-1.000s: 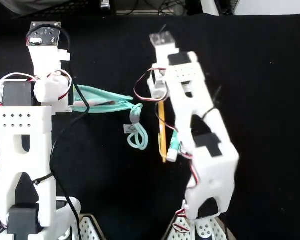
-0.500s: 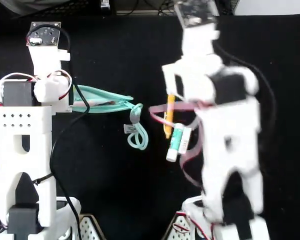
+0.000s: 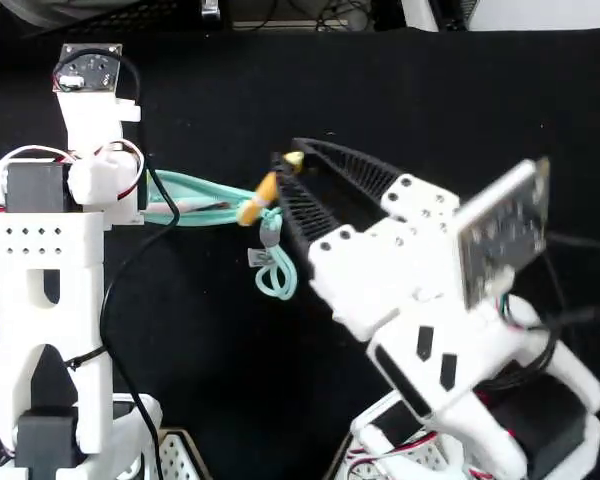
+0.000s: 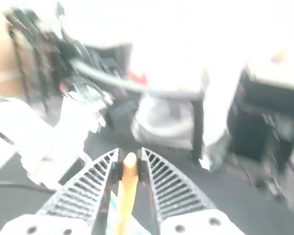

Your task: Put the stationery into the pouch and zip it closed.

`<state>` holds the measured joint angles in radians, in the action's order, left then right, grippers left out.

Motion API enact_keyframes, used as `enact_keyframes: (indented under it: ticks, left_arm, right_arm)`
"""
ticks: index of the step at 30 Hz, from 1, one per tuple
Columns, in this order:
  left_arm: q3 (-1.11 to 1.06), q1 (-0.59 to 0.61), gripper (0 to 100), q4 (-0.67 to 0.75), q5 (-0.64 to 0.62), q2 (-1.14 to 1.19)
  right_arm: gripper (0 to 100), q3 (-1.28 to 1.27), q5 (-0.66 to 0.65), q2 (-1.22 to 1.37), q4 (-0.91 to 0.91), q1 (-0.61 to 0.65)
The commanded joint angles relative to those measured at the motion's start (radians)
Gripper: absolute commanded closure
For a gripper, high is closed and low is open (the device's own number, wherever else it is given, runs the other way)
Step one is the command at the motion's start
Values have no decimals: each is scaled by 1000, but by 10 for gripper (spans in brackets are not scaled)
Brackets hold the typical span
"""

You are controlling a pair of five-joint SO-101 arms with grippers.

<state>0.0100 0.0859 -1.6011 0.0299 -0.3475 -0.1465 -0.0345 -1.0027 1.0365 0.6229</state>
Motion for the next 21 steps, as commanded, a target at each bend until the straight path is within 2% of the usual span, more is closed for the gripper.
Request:
enact_keyframes:
  ticks: [1,6,13,18,21]
  left_arm:
    - [-4,-5,971,0,0,0]
    - [-2,-5,971,0,2,0]
    - [-4,-5,971,0,5,0]
    - [-4,-5,971,0,5,0]
    - [-4,-5,971,0,5,0]
  right_arm:
    - [986,-162,-78,-65,-195,80]
    - [986,-387,-170,-117,-417,150]
    - [986,-648,-281,-120,-654,144]
    - [980,-739,-377,-120,-654,144]
    - [905,-711,-404,-120,-562,144]
